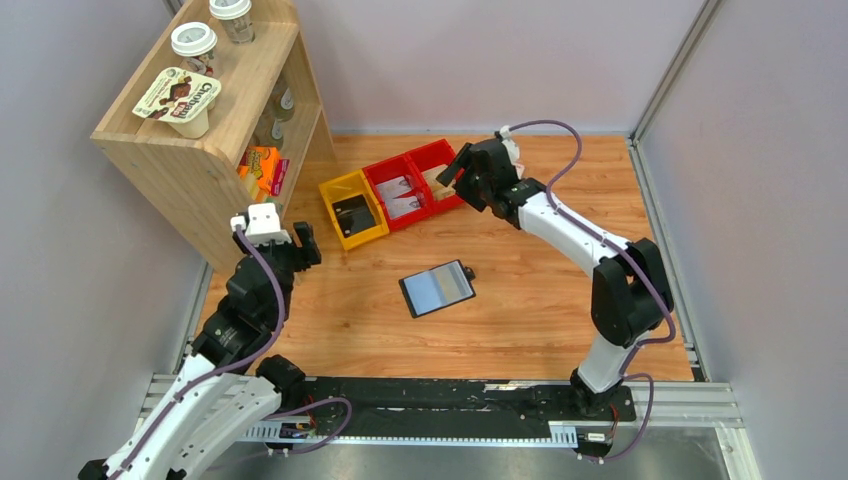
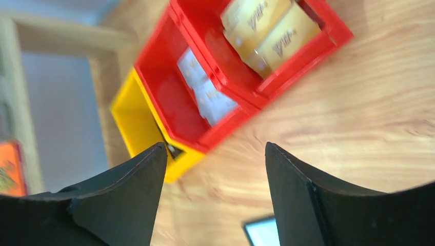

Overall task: Take the credit cards out of the card holder
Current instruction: Remove the credit card from the card holder.

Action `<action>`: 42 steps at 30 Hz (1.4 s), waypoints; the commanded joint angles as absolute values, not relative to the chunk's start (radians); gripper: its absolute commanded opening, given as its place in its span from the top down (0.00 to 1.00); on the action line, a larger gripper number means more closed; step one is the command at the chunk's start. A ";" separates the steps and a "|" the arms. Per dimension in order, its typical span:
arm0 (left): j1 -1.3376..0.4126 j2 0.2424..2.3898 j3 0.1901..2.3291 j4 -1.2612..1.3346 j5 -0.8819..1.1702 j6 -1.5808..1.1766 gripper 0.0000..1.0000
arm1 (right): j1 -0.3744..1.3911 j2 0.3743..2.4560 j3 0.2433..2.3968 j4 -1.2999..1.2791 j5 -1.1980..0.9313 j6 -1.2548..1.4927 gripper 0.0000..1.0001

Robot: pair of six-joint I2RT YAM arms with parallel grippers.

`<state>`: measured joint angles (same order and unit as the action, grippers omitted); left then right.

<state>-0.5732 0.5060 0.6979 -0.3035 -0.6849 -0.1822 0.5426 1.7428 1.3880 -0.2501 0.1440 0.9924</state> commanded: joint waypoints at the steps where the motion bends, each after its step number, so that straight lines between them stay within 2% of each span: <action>1: -0.568 0.572 0.773 -0.400 -0.546 -0.320 0.22 | 0.567 1.660 1.353 -0.483 -0.029 0.709 0.27; 9: -0.569 0.758 0.824 -0.488 -0.316 -0.486 0.22 | 0.670 1.565 1.204 -0.613 -0.055 0.580 0.30; 13: -0.592 0.862 0.845 -0.491 -0.230 -0.578 0.24 | 0.707 1.555 1.122 -0.591 -0.025 0.583 0.32; 18: -0.661 0.983 0.871 -0.471 -0.215 -0.626 0.26 | 0.707 1.611 1.081 -0.551 -0.034 0.580 0.35; 27: -0.721 1.210 0.884 -0.376 -0.143 -0.710 0.41 | 0.710 1.675 1.075 -0.503 -0.031 0.552 0.36; 42: -0.744 1.485 0.885 -0.233 -0.025 -0.736 0.46 | 0.710 1.747 1.063 -0.491 -0.026 0.555 0.35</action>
